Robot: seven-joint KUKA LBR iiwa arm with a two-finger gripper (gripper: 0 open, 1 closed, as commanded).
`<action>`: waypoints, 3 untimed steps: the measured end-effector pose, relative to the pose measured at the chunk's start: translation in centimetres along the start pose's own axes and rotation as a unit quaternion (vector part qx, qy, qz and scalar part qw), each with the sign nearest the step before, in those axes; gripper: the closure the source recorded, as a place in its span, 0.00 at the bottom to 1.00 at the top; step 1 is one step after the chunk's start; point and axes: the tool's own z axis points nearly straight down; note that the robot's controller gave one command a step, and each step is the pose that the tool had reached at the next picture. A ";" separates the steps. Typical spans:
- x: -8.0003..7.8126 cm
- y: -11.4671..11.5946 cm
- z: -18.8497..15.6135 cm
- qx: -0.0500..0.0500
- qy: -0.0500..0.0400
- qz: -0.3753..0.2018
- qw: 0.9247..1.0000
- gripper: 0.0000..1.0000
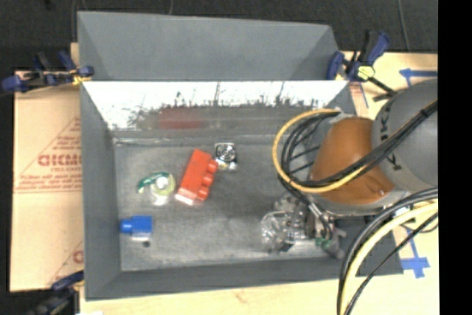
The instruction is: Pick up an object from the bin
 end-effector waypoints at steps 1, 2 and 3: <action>-0.1 -0.2 -0.5 0.000 0.004 -0.001 1.000 1.00; -0.3 -0.2 -6.8 -0.002 0.003 -0.003 1.000 1.00; -0.4 -0.2 -9.1 -0.002 0.005 -0.006 1.000 1.00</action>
Offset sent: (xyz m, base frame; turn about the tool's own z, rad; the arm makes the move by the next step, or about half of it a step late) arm -0.0001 0.0001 0.0048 0.0000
